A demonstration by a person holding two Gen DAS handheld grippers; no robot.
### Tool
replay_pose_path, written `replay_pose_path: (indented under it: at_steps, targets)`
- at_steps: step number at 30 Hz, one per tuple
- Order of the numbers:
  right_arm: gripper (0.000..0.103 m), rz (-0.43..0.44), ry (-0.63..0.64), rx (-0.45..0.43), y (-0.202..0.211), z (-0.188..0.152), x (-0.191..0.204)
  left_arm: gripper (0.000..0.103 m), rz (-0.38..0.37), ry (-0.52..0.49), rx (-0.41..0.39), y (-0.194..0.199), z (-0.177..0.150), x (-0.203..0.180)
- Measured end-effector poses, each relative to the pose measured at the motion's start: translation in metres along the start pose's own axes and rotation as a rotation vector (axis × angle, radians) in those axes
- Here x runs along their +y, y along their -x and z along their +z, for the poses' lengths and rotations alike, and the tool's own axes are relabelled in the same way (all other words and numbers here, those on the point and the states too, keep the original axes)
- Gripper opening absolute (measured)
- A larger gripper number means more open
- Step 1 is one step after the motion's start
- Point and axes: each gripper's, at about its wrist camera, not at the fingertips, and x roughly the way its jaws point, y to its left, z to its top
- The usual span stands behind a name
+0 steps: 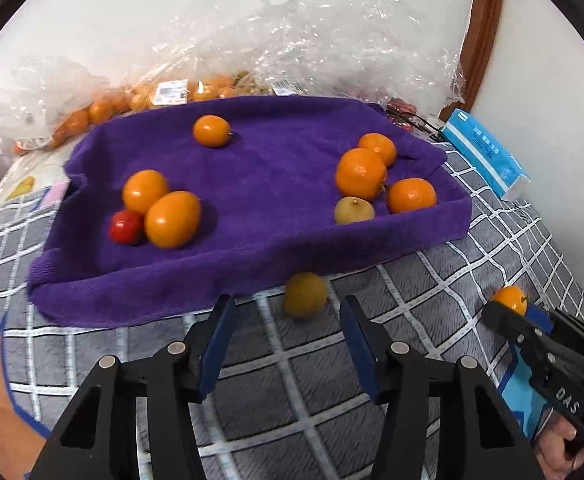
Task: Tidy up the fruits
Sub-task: 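Grasp the small yellow fruit with the left gripper while the right gripper holds the orange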
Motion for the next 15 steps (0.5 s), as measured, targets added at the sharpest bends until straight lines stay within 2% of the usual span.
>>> replay_pose_path:
  at_steps: [4, 9, 15]
  targets:
    - [0.032, 0.012, 0.005, 0.011, -0.003, 0.000, 0.001, 0.046, 0.010, 0.004, -0.008, -0.007, 0.000, -0.005]
    - [0.032, 0.009, 0.005, 0.015, -0.005, 0.000, 0.002, 0.024, -0.013, 0.024, -0.015, -0.008, 0.000, 0.000]
    - [0.032, 0.006, -0.001, 0.015, -0.004, 0.000, 0.001, 0.024, -0.075, 0.067, -0.048, -0.002, -0.002, 0.009]
